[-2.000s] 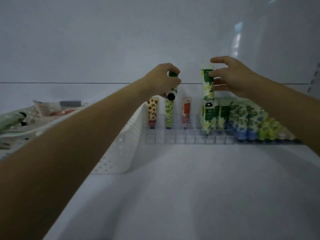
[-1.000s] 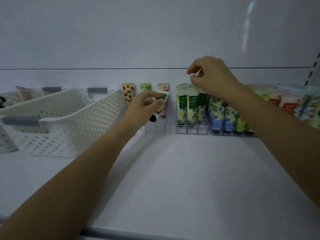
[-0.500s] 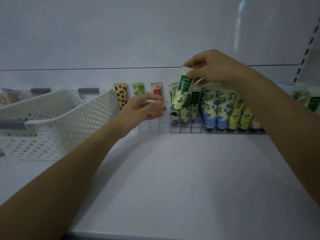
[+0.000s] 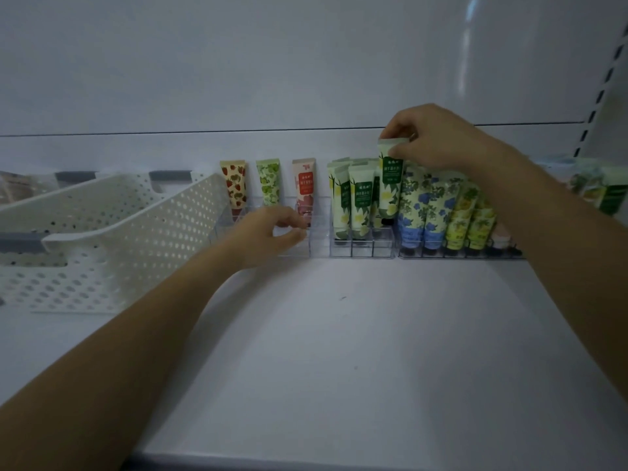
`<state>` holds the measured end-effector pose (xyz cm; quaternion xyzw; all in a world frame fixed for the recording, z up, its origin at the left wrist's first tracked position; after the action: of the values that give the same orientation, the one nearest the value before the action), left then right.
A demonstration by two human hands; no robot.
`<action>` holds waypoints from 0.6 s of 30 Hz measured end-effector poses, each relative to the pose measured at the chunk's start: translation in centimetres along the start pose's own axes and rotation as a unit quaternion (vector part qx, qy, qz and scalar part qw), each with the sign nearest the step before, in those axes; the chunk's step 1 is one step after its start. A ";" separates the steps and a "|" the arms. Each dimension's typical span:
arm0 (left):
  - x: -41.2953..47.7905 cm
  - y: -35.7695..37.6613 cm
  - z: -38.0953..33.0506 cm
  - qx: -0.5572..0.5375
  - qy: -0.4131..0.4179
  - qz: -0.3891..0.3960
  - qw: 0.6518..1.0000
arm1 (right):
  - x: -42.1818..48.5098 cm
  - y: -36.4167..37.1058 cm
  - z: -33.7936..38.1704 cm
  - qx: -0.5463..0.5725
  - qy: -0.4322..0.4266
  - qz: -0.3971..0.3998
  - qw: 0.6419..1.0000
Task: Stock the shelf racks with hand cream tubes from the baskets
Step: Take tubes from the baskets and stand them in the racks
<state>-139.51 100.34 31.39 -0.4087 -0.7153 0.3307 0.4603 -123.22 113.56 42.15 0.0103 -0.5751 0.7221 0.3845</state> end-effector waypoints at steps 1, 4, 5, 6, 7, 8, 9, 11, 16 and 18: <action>0.0 0.0 0.0 0.001 0.002 0.000 1.000 | 0.0 0.0 0.0 0.002 -0.001 -0.001 1.000; 0.0 0.0 -0.1 0.006 0.005 0.000 1.000 | 0.1 0.4 0.0 0.012 -0.003 0.002 1.000; 0.0 0.0 -0.2 0.008 0.005 0.002 1.000 | 0.2 0.6 0.0 0.013 -0.004 0.007 1.000; 0.0 0.0 -0.2 0.008 0.005 0.002 1.000 | 0.2 0.8 0.0 0.013 -0.006 0.014 1.000; 0.0 0.1 -0.2 0.007 0.005 0.004 1.000 | 0.1 1.0 -0.1 0.012 -0.008 0.023 1.000; 0.0 0.1 -0.2 0.008 0.005 0.006 1.000 | 0.1 1.2 -0.1 0.008 -0.010 0.033 0.999; -0.1 0.1 -0.3 0.010 0.003 0.009 1.000 | 0.1 1.5 -0.1 -0.003 -0.012 0.043 0.999; -0.1 0.1 -0.3 0.011 -0.001 0.010 1.000 | 0.0 2.1 -0.2 -0.044 -0.019 0.065 0.997; -0.4 0.1 -0.9 0.019 -0.002 0.007 1.000 | 0.0 2.8 0.1 -0.091 -0.029 0.070 0.993; -0.6 0.0 -1.1 0.029 -0.003 0.007 1.000 | 0.0 2.9 0.0 -0.088 -0.032 0.071 0.993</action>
<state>-138.38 99.95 31.51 -0.3989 -0.7038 0.3558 0.4680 -124.85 113.44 39.77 -0.0419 -0.6478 0.6931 0.3133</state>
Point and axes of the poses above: each hand's wrist, its own x-axis towards the middle knuckle, its own y-axis out of the palm, z = x × y, the point moved 6 cm from there along x, towards the middle knuckle
